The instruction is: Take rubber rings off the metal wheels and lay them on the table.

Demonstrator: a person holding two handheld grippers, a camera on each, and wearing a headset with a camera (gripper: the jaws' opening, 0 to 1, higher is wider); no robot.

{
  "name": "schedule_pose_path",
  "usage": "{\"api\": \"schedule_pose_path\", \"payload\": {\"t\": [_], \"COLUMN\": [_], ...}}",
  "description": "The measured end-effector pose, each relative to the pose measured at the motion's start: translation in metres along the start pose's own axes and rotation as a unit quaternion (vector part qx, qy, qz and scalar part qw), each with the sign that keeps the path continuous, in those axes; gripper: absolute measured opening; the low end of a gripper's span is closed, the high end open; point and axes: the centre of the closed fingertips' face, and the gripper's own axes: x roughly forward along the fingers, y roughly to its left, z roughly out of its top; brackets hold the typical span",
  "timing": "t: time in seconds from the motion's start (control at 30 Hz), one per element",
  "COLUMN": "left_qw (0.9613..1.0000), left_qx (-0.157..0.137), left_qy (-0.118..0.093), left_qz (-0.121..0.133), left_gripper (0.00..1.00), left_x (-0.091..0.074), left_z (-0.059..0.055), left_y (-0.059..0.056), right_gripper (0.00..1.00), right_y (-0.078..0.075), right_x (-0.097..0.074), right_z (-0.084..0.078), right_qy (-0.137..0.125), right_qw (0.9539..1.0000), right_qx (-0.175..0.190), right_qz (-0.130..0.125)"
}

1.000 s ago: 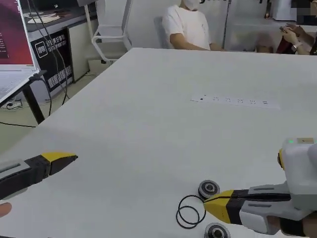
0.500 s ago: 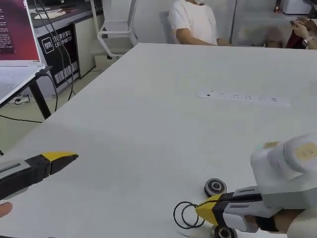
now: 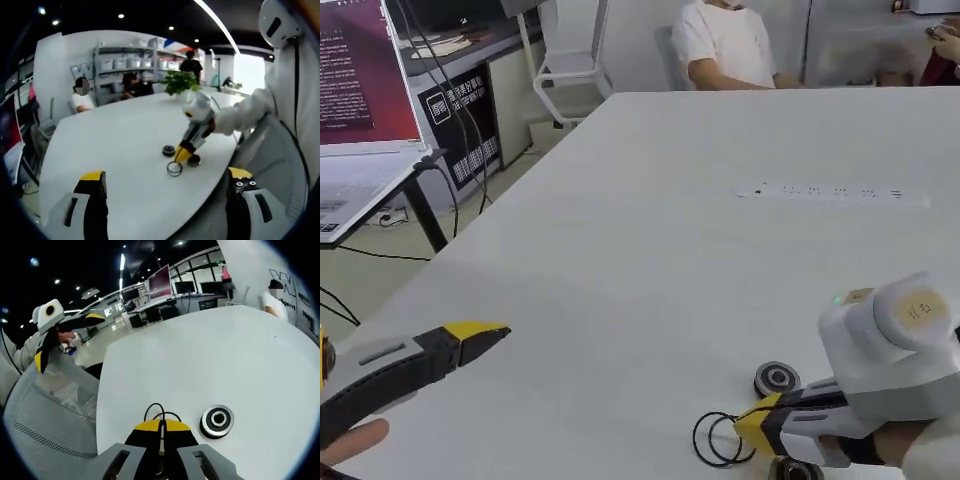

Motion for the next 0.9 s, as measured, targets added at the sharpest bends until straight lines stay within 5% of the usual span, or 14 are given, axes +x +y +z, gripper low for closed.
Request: {"api": "schedule_pose_path", "payload": {"t": [0.53, 0.9], "left_qw": [0.9998, 0.9994], "left_qx": [-0.007, -0.001], "left_qy": [0.02, 0.033], "left_qz": [-0.003, -0.006], "left_gripper": [1.0, 1.0], "left_x": [0.003, 0.003], "left_z": [-0.012, -0.013], "left_y": [0.001, 0.0], "right_gripper": [0.0, 0.05], "right_y": [-0.004, -0.007], "right_x": [0.01, -0.002], "right_z": [-0.014, -0.001], "right_qy": [0.033, 0.005], "right_qw": [0.9992, 0.9999], "right_qx": [-0.019, -0.013], "right_qz": [-0.01, -0.006]}}
